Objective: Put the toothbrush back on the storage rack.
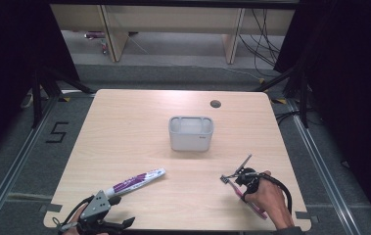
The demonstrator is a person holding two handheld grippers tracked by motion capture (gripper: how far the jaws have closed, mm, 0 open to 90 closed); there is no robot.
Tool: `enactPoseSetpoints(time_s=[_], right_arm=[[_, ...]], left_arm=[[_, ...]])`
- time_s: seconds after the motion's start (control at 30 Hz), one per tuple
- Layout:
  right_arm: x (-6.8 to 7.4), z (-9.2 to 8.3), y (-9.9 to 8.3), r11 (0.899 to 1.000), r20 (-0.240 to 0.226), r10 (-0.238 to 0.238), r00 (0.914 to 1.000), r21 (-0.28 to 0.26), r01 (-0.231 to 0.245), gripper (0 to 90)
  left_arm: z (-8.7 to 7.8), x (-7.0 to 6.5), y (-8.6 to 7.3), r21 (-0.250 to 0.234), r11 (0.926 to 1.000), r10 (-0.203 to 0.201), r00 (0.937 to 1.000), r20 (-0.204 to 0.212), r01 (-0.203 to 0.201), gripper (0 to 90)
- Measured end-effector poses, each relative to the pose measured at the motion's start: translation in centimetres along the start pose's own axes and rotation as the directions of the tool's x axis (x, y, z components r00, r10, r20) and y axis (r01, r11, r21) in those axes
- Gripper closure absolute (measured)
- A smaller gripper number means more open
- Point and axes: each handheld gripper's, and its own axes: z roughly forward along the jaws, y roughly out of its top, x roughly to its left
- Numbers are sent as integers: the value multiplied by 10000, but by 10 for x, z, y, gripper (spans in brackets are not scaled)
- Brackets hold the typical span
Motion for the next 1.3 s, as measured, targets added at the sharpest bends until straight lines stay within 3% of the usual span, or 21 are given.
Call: enactPoseSetpoints(time_s=[0.03, 0.07, 0.13, 0.17, 0.27, 0.37, 0.4, 0.47, 0.57, 0.63, 0.8, 0.9, 0.93, 0.97, 1.0, 1.03, 1.13, 1.17, 1.2, 1.23, 1.3], right_arm=[[3, -2, 1, 9986, -13, 479, 9989, 243, -479, 828], [2, -2, 1, 9994, -50, 333, 9994, 137, -333, 828], [3, -2, 1, 9986, 13, 471, 9989, 254, -471, 831], [3, -2, 1, 9992, 7, 364, 9993, 177, -365, 831], [0, -1, 2, 9998, -60, 64, 10000, 165, -63, 833], [2, -3, 2, 9986, -177, 471, 9987, 236, -467, 834], [-3, -2, 0, 9999, -247, 53, 9997, 137, -50, 834], [-3, -5, -1, 9999, -283, 164, 9995, 18, -163, 834], [-6, -14, -3, 9983, -318, -167, 9994, -559, 149, 834], [-6, -20, -3, 9953, -262, -350, 9990, -910, 324, 835], [-8, -36, -5, 9845, -341, -134, 9993, -1755, 72, 835], [-12, -44, -6, 9660, -210, -103, 9997, -2585, 45, 835], [-12, -44, -6, 9660, -210, -103, 9997, -2585, 45, 835], [-12, -50, -8, 9540, -271, 300, 9992, -2976, -367, 835], [-12, -51, -8, 9483, -316, 426, 9986, -3132, -504, 835], [-12, -52, -8, 9392, -539, 449, 9975, -3379, -606, 834], [-17, -56, -9, 9171, -388, 459, 9982, -3944, -575, 835], [-17, -56, -9, 9171, -388, 459, 9982, -3944, -575, 835], [-18, -54, -9, 8904, -109, 305, 9995, -4540, -321, 835], [-18, -58, -8, 8926, -375, 459, 9982, -4470, -579, 835], [-19, -60, -7, 8802, -378, 572, 9976, -4698, -682, 835]], left_arm=[[0, 0, 0, -31, 10000, -23, 10000, 9, 23, 184], [1, -2, 0, -262, 9994, -237, 9997, 109, 240, 184], [0, 0, 0, -4, 10000, 3, 10000, -1, -3, 184], [1, -2, 0, -228, 9995, -236, 9997, 98, 238, 184], [2, -2, 0, -235, 9994, -241, 9996, 128, 244, 184], [1, 0, 0, -63, 10000, -35, 10000, 66, 35, 184], [2, -2, 0, -259, 9994, -243, 9996, 163, 247, 184], [1, -2, 0, -215, 9994, -252, 9996, 99, 255, 184], [1, 0, 0, -142, 9999, -27, 9999, -105, 26, 184], [1, -2, 0, -301, 9991, -283, 9996, 27, 283, 184], [1, -2, 0, -254, 9994, -226, 9997, 20, 226, 184], [1, -1, 0, -333, 9991, -249, 9997, 25, 250, 184], [1, -1, 0, -333, 9991, -249, 9997, 25, 250, 184], [1, -2, 0, -356, 9990, -273, 9996, 30, 274, 184], [1, -1, 0, -173, 9997, -172, 9998, 67, 173, 184], [1, -1, 0, -249, 9994, -238, 9997, 67, 239, 184], [1, -2, 0, -206, 9995, -243, 9997, 70, 244, 184], [1, -2, 0, -204, 9995, -234, 9997, 65, 235, 184], [1, 0, 0, -181, 9998, -86, 9999, -119, 84, 184], [1, -2, 0, -358, 9989, -289, 9996, 18, 289, 184], [0, 0, 0, -72, 9999, -84, 10000, -2, 84, 184]])
